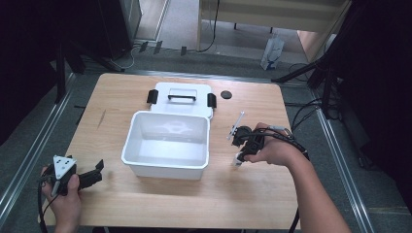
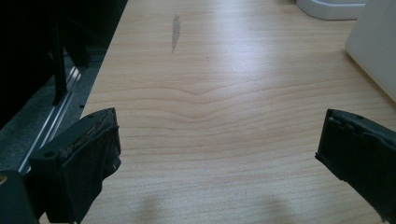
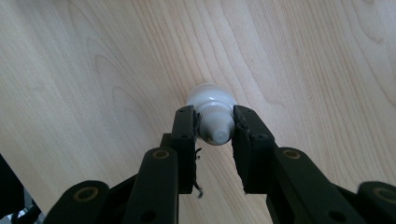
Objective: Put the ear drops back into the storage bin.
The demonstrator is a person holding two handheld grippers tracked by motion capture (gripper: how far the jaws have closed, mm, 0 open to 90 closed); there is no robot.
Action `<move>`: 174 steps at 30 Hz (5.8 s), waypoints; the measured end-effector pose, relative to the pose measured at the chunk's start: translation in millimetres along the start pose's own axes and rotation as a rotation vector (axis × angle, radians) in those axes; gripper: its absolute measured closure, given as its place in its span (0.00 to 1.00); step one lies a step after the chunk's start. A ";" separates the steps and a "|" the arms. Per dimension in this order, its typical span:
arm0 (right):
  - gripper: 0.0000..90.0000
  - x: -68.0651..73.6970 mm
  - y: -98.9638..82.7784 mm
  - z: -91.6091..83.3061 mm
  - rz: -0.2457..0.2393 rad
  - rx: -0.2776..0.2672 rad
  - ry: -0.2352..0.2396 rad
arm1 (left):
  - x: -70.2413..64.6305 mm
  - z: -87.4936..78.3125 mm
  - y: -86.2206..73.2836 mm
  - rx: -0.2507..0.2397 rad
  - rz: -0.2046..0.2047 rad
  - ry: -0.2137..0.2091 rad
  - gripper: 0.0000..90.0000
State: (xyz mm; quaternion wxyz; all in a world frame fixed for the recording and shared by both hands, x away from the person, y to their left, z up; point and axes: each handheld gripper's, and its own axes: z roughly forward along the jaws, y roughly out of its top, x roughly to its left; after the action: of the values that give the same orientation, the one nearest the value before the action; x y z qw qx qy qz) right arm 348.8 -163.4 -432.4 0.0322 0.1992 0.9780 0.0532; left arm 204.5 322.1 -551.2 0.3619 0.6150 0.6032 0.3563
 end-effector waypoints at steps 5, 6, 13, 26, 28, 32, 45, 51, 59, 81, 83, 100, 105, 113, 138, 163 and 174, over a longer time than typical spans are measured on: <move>0.80 1.4 4.5 -9.1 -0.007 -0.005 0.000 | 0.1 0.1 0.0 0.000 0.000 0.000 0.00; 0.80 1.8 6.6 -14.3 -0.010 -0.009 -0.003 | 0.1 0.1 0.0 0.000 0.000 0.000 0.00; 0.80 2.3 12.7 -29.9 -0.020 -0.016 -0.002 | 0.3 0.1 0.1 0.001 -0.001 -0.001 0.00; 0.80 5.3 29.9 -63.8 -0.051 -0.052 -0.004 | 0.5 0.2 0.1 0.001 -0.003 -0.002 0.00; 0.80 5.6 34.0 -71.8 -0.051 -0.062 -0.009 | 0.6 0.2 0.3 0.003 -0.001 -0.002 0.00; 0.80 6.0 38.5 -80.0 -0.066 -0.066 -0.017 | 0.6 0.3 0.3 0.003 -0.001 -0.003 0.00; 0.80 15.5 58.2 -107.6 -0.083 -0.079 -0.027 | 0.5 0.4 0.4 0.001 -0.001 -0.004 0.00; 0.80 21.3 72.2 -115.2 -0.110 -0.088 -0.026 | 0.6 0.3 0.4 0.002 -0.001 -0.004 0.00; 0.80 31.6 91.5 -122.9 -0.149 -0.090 -0.030 | 1.0 0.2 0.4 0.003 0.001 -0.007 0.00; 0.80 40.5 120.0 -92.6 -0.206 -0.071 -0.006 | 1.4 0.6 0.5 0.005 -0.005 -0.009 0.00; 0.80 39.3 119.0 -89.4 -0.199 -0.071 -0.004 | 1.1 0.8 0.5 0.005 -0.007 -0.008 0.00; 0.80 38.8 121.9 -64.6 -0.224 -0.050 -0.010 | 0.8 1.1 0.5 0.003 -0.009 -0.010 0.00; 0.80 39.8 123.6 -55.2 -0.234 -0.042 -0.011 | 0.7 1.1 0.6 0.005 -0.007 -0.010 0.00; 0.80 40.2 125.5 -46.7 -0.227 -0.024 -0.009 | 0.6 1.1 0.7 0.006 -0.006 -0.011 0.00; 0.80 36.1 128.7 -12.4 -0.260 0.001 -0.012 | 0.6 1.3 0.4 0.003 -0.010 -0.011 0.00; 0.79 33.7 136.5 18.4 -0.202 0.066 -0.027 | 0.9 0.9 0.4 0.006 -0.005 -0.010 0.00; 0.73 34.9 135.7 18.9 -0.198 0.066 -0.022 | 0.8 0.9 0.5 0.006 -0.005 -0.011 0.00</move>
State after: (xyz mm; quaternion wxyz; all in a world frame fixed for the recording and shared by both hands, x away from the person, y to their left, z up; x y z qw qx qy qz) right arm 370.7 -23.8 -436.8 0.0416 0.1029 0.9937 0.0151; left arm 205.5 322.9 -551.2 0.3644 0.6165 0.6037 0.3503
